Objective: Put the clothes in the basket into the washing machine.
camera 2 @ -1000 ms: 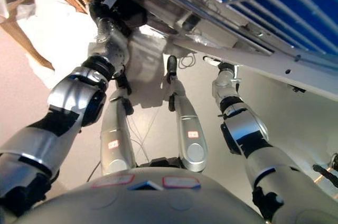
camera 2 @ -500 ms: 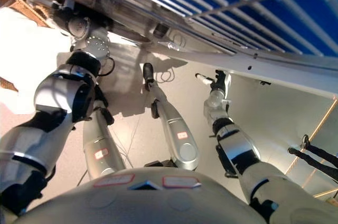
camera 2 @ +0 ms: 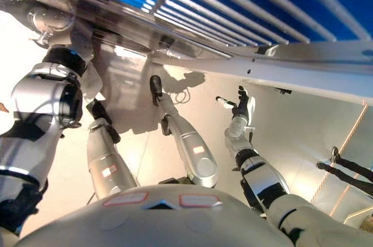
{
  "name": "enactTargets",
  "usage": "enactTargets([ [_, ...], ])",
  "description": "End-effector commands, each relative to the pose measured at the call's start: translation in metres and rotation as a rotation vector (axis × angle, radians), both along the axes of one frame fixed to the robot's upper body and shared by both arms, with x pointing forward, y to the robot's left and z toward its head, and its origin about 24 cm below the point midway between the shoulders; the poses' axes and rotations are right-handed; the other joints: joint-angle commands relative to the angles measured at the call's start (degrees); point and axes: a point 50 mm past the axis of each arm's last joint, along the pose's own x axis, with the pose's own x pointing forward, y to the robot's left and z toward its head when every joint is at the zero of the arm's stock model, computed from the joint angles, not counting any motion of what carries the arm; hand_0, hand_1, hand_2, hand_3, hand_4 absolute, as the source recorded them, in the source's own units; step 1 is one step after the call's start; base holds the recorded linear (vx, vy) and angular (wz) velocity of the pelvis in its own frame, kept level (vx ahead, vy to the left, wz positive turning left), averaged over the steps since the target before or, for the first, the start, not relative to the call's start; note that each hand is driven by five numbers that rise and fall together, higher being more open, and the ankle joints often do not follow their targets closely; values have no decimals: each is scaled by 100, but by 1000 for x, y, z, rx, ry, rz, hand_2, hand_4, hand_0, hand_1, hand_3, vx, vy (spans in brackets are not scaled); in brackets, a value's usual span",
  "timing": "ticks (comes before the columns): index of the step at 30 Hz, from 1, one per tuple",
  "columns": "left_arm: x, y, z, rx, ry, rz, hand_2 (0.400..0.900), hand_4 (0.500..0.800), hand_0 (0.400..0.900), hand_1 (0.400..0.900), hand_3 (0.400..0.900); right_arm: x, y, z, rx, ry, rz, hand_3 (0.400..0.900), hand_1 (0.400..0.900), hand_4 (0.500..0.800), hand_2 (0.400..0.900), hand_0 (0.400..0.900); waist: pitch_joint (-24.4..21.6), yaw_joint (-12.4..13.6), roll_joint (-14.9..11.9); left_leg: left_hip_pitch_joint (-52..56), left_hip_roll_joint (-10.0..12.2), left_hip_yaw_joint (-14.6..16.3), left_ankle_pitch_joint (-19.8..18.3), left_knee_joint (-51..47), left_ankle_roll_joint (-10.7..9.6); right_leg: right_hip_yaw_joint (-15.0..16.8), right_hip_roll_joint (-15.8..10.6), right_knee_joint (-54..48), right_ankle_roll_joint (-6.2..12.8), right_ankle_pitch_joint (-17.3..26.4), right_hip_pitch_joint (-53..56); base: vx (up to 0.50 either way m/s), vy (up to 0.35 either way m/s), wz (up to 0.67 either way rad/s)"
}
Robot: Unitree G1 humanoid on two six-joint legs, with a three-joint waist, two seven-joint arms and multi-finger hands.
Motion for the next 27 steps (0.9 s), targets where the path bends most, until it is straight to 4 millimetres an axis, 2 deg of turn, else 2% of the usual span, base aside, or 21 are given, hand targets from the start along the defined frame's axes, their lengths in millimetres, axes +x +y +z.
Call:
enactTargets([
  [1, -2, 19, 68, 203, -139, 99, 400, 500, 400, 400, 400, -4, -27, 2, -115, -8, -77, 900, 900, 800, 900, 900, -179, -99, -48, 389, 298, -484, 772, -974, -131, -206, -81, 271, 561, -216, 137, 24, -23, 4],
  [3, -1, 17, 68, 184, -172, 80, 400, 500, 400, 400, 400, -3, -25, 2, -113, -12, -75, 900, 900, 800, 900, 900, -174, -99, -50, 387, 307, -489, 760, -958, -132, -215, -81, 272, 566, -219, 142, 18, -16, 6],
  [4, 3, 4, 82, 196, -241, 54, 400, 500, 400, 400, 400, -5, -27, 2, -122, -9, -76, 900, 900, 800, 900, 900, -164, -94, -47, 366, 302, -493, 746, -946, -129, -224, -87, 271, 565, -216, 137, 15, -15, 11],
  [5, 7, -10, 85, 161, -324, -9, 400, 500, 400, 400, 400, -3, -26, 3, -116, -17, -81, 900, 900, 800, 900, 900, -138, -79, -41, 350, 288, -517, 741, -941, -124, -236, -94, 267, 566, -221, 141, 19, -12, 13],
  [8, 8, -10, 81, -90, -606, -161, 400, 500, 400, 400, 400, 1, -27, 4, -81, -10, -80, 900, 900, 800, 900, 900, -87, -52, -60, 314, 275, -570, 664, -907, -127, -251, -67, 275, 572, -253, 148, 31, -7, 7],
  [10, 11, -10, 72, -210, -688, -219, 400, 500, 400, 400, 400, 5, -30, 6, -68, -8, -79, 900, 900, 800, 900, 900, -60, -58, -82, 247, 271, -603, 609, -826, -129, -262, -67, 280, 559, -260, 139, 68, -8, 3],
  [11, 16, -21, 73, -275, -762, -287, 400, 500, 400, 400, 400, 10, -30, 8, -62, -13, -78, 900, 900, 800, 900, 900, -74, -61, -53, 257, 294, -686, 419, -773, -161, -233, -33, 287, 589, -372, 171, 110, 10, 1],
  [12, 16, -20, 70, -289, -773, -301, 400, 500, 400, 400, 400, 10, -33, 8, -65, -12, -81, 900, 900, 800, 900, 900, -63, -41, -19, 225, 303, -706, 391, -724, -161, -244, -26, 298, 589, -380, 165, 92, -25, 4],
  [13, 18, -33, 71, -299, -835, -379, 400, 500, 400, 400, 400, 12, -34, 10, -56, -23, -82, 900, 900, 800, 900, 900, 10, -64, -83, 58, 303, -777, 322, -537, -143, -255, -16, 350, 575, -381, 89, -30, -65, 9],
  [17, 22, -44, 60, -371, -895, -451, 400, 500, 400, 400, 400, 12, -50, 13, -45, -31, -148, 900, 900, 800, 900, 900, 87, -113, -92, -563, 356, -1042, 70, 160, -134, -411, 15, 667, 516, -437, -292, -49, -80, 13],
  [18, 24, -50, 58, -380, -908, -502, 400, 500, 400, 400, 400, 9, -63, 14, -39, -36, -211, 900, 900, 800, 900, 900, 169, -121, -116, -834, 357, -1141, -48, 514, -119, -482, 13, 1027, 474, -515, -551, -100, -61, 8],
  [21, 27, -53, 52, -388, -889, -559, 400, 500, 400, 400, 400, -7, -88, 10, -32, -16, -335, 900, 900, 800, 900, 900, 120, -128, -41, -1554, 424, -1435, -332, 1260, -113, -730, -45, 1882, 407, -828, -1148, -83, -74, 15],
  [24, 28, -56, 42, -385, -870, -619, 400, 500, 400, 400, 400, -28, -112, 6, -18, -2, -484, 900, 900, 800, 900, 900, 40, -101, 87, -2206, 372, -1684, -544, 1922, -93, -1035, -153, 2691, 347, -1138, -1680, -33, -68, 28],
  [27, 29, -59, 32, -376, -856, -694, 400, 500, 400, 400, 400, -39, -127, 5, -5, 9, -561, 900, 900, 800, 900, 900, -80, -97, 109, -2687, 305, -1921, -685, 2354, -71, -1312, -201, 3175, 298, -1351, -2049, -11, -72, 14],
])
